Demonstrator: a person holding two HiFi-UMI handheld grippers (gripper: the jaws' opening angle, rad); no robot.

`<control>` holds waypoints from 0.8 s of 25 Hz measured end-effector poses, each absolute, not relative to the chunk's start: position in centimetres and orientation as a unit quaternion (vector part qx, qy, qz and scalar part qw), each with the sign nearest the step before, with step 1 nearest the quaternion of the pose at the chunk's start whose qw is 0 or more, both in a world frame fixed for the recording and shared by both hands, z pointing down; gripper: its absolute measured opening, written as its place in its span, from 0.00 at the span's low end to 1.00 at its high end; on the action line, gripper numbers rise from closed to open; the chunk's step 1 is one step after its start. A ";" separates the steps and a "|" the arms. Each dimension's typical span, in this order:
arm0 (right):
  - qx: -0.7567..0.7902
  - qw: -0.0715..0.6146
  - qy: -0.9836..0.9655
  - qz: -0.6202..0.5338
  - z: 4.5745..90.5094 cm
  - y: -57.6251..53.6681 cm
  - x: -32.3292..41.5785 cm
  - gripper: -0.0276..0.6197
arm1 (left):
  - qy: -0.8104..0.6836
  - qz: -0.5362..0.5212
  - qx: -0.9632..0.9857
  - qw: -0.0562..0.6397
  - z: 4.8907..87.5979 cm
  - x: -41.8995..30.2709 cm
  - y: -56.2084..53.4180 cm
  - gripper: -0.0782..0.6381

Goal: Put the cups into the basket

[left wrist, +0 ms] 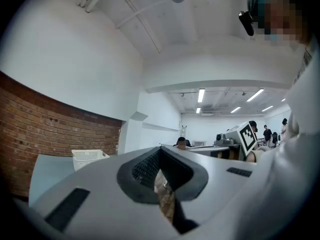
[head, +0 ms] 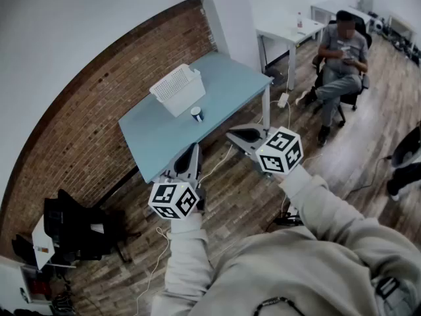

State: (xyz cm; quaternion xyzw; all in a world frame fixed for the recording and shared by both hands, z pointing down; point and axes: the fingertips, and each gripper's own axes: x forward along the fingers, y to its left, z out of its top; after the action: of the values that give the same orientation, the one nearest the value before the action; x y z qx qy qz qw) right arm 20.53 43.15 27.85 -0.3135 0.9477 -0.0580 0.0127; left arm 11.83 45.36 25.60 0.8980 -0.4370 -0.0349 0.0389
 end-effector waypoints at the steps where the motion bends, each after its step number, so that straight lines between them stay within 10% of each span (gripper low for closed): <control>1: -0.313 0.012 0.948 -0.059 27.9 43.1 20.5 0.05 | -0.434 -0.035 0.899 0.038 25.7 11.9 45.4 0.10; 20: -0.293 0.010 0.954 -0.070 28.3 41.8 19.6 0.06 | -0.454 -0.037 0.889 0.049 26.6 11.0 43.6 0.10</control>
State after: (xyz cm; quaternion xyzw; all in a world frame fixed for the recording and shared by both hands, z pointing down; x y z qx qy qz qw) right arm 19.58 41.81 28.32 -0.2927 0.9535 -0.0704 0.0102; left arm 10.99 43.62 26.59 0.8891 -0.4536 -0.0375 0.0495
